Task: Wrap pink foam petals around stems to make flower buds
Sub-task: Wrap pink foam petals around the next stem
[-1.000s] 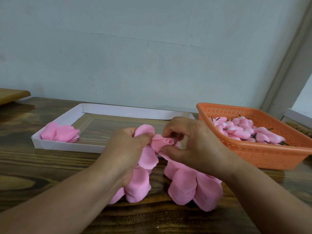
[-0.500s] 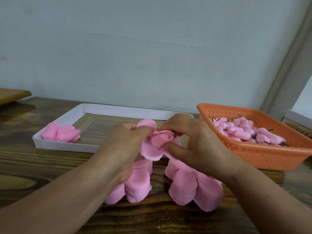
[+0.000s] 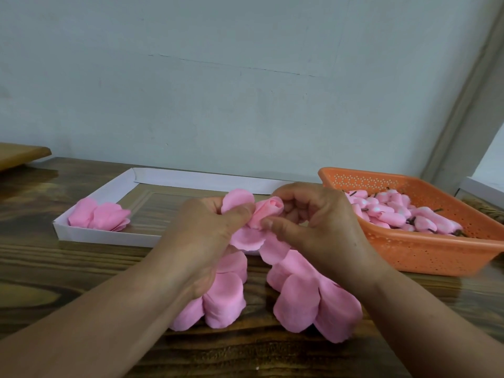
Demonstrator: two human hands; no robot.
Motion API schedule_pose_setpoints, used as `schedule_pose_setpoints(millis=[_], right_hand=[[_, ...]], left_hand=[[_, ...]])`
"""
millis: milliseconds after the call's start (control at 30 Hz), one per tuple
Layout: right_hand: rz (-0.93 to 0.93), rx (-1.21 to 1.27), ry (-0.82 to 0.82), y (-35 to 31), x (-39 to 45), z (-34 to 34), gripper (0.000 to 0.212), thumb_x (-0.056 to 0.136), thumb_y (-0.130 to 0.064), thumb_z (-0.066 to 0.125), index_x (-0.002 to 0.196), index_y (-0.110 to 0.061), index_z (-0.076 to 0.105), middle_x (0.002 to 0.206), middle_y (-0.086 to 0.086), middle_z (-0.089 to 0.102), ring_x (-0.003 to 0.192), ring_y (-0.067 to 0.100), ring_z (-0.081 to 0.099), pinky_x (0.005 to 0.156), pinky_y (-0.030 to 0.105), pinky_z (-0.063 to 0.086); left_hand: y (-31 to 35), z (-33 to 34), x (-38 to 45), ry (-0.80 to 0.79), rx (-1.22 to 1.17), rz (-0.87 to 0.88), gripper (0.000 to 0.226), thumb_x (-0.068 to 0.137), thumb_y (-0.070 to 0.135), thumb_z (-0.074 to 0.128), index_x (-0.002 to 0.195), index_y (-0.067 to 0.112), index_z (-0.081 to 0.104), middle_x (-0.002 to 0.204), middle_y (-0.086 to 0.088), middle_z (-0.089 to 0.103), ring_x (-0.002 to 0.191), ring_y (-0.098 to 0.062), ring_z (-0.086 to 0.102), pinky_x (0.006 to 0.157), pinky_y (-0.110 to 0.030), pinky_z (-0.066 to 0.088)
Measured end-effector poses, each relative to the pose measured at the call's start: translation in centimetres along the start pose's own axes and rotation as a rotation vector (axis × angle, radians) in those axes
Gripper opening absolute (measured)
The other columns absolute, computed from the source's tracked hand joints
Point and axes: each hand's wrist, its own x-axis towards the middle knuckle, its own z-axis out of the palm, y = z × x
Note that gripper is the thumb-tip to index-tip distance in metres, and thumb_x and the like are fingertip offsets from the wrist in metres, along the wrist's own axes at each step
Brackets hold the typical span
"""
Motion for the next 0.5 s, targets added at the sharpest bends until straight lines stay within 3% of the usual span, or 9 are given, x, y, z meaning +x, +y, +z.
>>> schedule_pose_setpoints(millis=[33,133,233,267,333,367,500], right_hand=[[-0.01,-0.043,-0.001,-0.1,-0.1,0.0,0.022,0.074,-0.003,0.076,0.075,-0.021,0.064,0.061,-0.007,0.06,0.052,0.002,0.049,0.057,0.007,0.039],[-0.052,-0.18,-0.01,-0.4,-0.1,-0.1,0.026,0.074,-0.006,0.075,0.073,-0.024,0.057,0.056,-0.009,0.053,0.051,0.004,0.046,0.082,0.014,0.028],[-0.082,-0.219,-0.07,-0.4,-0.2,-0.4,0.022,0.076,-0.006,0.074,0.076,-0.022,0.06,0.056,-0.001,0.052,0.051,0.008,0.045,0.087,0.017,0.018],[-0.093,-0.222,-0.087,-0.3,-0.1,-0.5,0.019,0.077,-0.006,0.073,0.076,-0.021,0.061,0.056,-0.001,0.051,0.051,0.009,0.045,0.085,0.018,0.024],[-0.091,-0.193,-0.102,-0.1,-0.2,-0.3,0.014,0.079,-0.007,0.072,0.075,-0.016,0.062,0.054,0.002,0.05,0.048,0.007,0.042,0.06,0.016,0.038],[-0.081,-0.169,-0.097,0.1,-0.2,-0.1,0.011,0.08,-0.007,0.071,0.076,-0.013,0.063,0.053,0.002,0.049,0.046,0.006,0.04,0.05,0.013,0.031],[-0.067,-0.143,-0.023,0.8,-0.2,0.6,0.012,0.08,-0.005,0.069,0.074,-0.013,0.063,0.049,-0.008,0.045,0.041,0.005,0.038,0.045,0.009,0.028]], left_hand=[[0.0,0.0,-0.1,0.004,0.011,0.002,0.008,0.085,0.014,0.065,0.081,0.013,0.072,0.068,-0.002,0.073,0.06,-0.01,0.067,0.055,-0.023,0.056],[-0.3,0.2,-0.1,0.015,0.059,-0.019,0.011,0.086,0.016,0.066,0.078,0.014,0.073,0.081,-0.012,0.074,0.074,-0.023,0.068,0.069,-0.037,0.056],[-0.4,0.1,-0.1,-0.02,0.093,-0.057,0.011,0.087,0.017,0.065,0.088,0.009,0.073,0.089,-0.02,0.073,0.085,-0.033,0.067,0.075,-0.043,0.054],[-0.5,0.1,0.0,-0.036,0.112,-0.061,0.013,0.086,0.018,0.066,0.089,0.008,0.073,0.089,-0.021,0.072,0.086,-0.034,0.067,0.076,-0.043,0.054],[-0.6,-0.1,0.1,-0.058,0.139,-0.064,0.015,0.085,0.021,0.067,0.089,0.008,0.074,0.088,-0.02,0.073,0.086,-0.034,0.068,0.078,-0.044,0.054],[-0.7,-0.1,0.1,-0.069,0.149,-0.058,0.015,0.085,0.022,0.067,0.09,0.009,0.074,0.086,-0.019,0.073,0.083,-0.031,0.069,0.076,-0.042,0.055],[-0.9,-0.1,0.0,-0.125,0.201,0.022,0.02,0.095,0.016,0.055,0.097,0.018,0.074,0.082,-0.003,0.076,0.077,-0.012,0.072,0.062,-0.02,0.052]])
